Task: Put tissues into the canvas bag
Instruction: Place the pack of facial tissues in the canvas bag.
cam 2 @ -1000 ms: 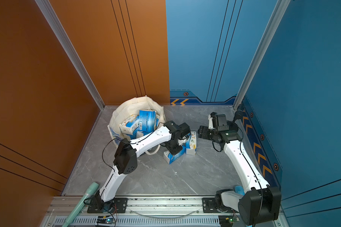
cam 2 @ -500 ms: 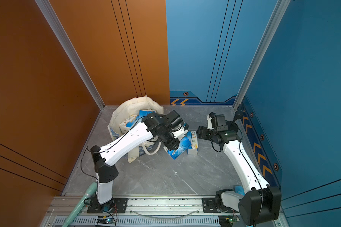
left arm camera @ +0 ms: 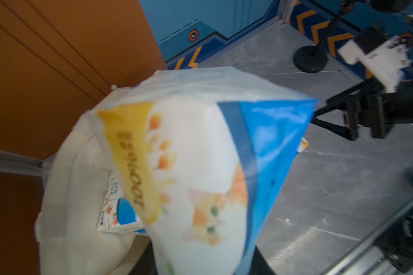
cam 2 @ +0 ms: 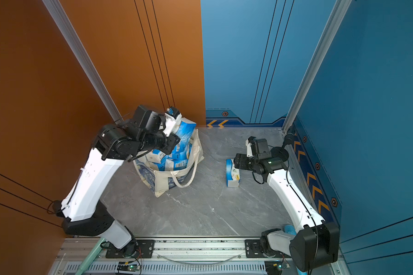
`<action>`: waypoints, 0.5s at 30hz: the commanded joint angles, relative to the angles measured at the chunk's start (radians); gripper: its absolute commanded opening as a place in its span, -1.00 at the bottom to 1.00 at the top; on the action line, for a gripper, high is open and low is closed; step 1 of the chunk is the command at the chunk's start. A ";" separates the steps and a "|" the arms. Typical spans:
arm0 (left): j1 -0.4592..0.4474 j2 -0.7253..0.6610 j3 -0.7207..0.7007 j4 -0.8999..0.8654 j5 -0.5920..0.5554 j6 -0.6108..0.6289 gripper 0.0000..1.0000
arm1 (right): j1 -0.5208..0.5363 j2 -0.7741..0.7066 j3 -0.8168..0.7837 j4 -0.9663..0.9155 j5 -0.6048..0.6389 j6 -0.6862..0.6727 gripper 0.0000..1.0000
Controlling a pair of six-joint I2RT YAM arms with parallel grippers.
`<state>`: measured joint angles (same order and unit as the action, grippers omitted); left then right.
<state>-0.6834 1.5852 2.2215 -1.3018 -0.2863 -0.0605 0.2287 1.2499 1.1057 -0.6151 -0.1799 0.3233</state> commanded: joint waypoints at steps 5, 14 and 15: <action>0.126 -0.055 -0.191 -0.016 -0.159 -0.059 -0.26 | 0.016 0.038 0.039 0.007 0.005 0.007 0.59; 0.186 0.055 -0.213 -0.014 -0.157 -0.032 -0.28 | 0.073 0.078 0.081 -0.004 0.028 0.007 0.59; 0.188 0.074 -0.202 -0.016 -0.155 -0.025 -0.29 | 0.075 0.080 0.084 -0.007 0.031 0.007 0.59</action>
<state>-0.5030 1.6199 1.9980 -1.3209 -0.4198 -0.1005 0.2958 1.3209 1.1542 -0.6125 -0.1791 0.3233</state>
